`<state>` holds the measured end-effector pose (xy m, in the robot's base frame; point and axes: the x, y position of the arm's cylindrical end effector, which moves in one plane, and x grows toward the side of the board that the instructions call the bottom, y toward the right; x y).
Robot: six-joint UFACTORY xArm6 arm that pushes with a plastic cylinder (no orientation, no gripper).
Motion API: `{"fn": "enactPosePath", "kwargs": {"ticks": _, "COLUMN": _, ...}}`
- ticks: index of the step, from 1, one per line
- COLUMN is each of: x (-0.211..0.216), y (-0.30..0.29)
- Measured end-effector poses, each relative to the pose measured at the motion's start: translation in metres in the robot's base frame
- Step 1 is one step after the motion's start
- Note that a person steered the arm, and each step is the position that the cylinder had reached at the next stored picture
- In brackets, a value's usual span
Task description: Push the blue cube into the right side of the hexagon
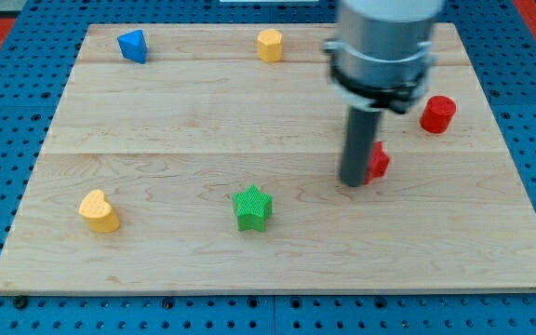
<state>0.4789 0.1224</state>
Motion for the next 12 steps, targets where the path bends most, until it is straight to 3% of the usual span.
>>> {"fn": "enactPosePath", "kwargs": {"ticks": 1, "x": -0.042, "y": 0.052}}
{"fn": "enactPosePath", "kwargs": {"ticks": 2, "x": -0.035, "y": 0.076}}
{"fn": "enactPosePath", "kwargs": {"ticks": 3, "x": -0.001, "y": 0.089}}
{"fn": "enactPosePath", "kwargs": {"ticks": 5, "x": 0.011, "y": 0.186}}
{"fn": "enactPosePath", "kwargs": {"ticks": 7, "x": -0.013, "y": 0.2}}
{"fn": "enactPosePath", "kwargs": {"ticks": 12, "x": -0.005, "y": 0.211}}
